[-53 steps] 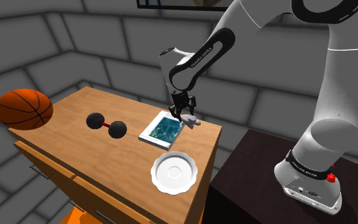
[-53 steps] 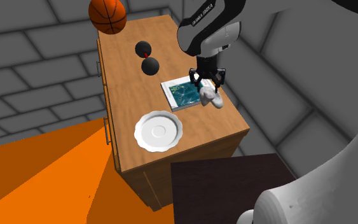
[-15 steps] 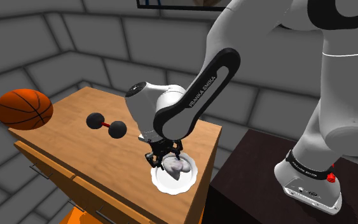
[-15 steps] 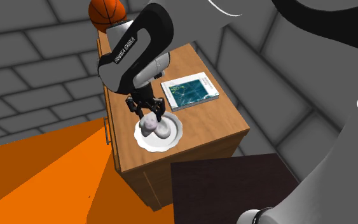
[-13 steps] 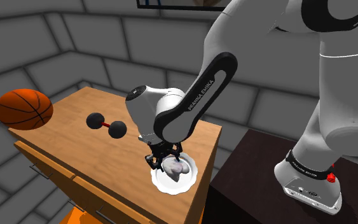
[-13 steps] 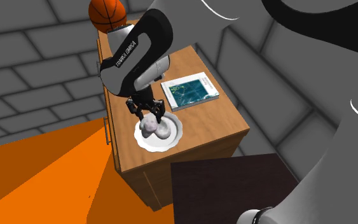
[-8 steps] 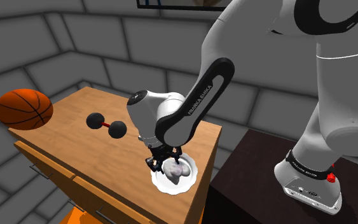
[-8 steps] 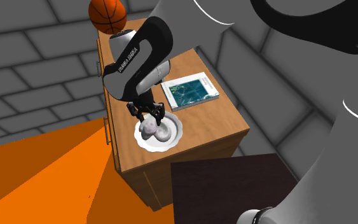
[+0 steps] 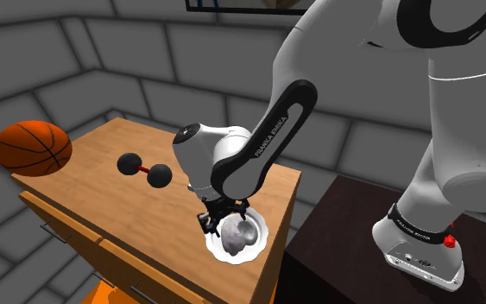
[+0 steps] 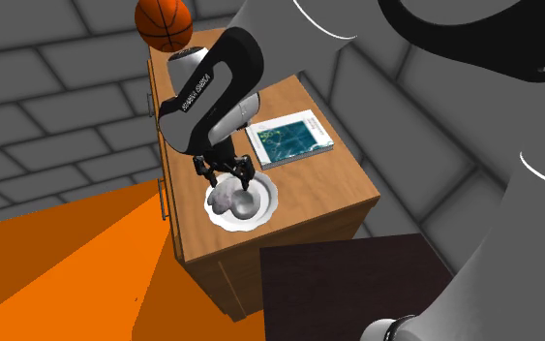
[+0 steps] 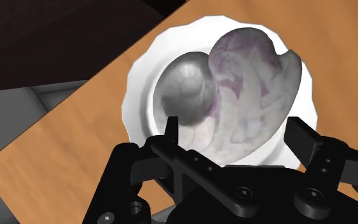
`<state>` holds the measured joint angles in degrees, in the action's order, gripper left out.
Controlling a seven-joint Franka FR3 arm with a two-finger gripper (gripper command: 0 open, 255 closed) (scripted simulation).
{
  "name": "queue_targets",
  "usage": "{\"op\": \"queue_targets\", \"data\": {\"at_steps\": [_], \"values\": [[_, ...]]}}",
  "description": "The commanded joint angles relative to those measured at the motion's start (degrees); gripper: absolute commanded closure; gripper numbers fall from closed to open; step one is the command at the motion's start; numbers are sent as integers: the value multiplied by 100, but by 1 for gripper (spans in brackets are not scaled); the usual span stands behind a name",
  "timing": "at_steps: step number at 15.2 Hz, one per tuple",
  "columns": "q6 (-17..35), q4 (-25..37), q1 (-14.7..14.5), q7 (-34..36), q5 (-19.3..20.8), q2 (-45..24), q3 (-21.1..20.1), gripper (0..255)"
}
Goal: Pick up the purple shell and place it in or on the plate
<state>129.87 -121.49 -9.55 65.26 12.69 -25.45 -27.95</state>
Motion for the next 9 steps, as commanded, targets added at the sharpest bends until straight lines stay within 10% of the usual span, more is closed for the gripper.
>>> {"op": "queue_targets", "data": {"at_steps": [1,9], "values": [[-1,2,0,0,3,-7,4,0],[-650,275,109,-186,-289,418,-170,0]]}}
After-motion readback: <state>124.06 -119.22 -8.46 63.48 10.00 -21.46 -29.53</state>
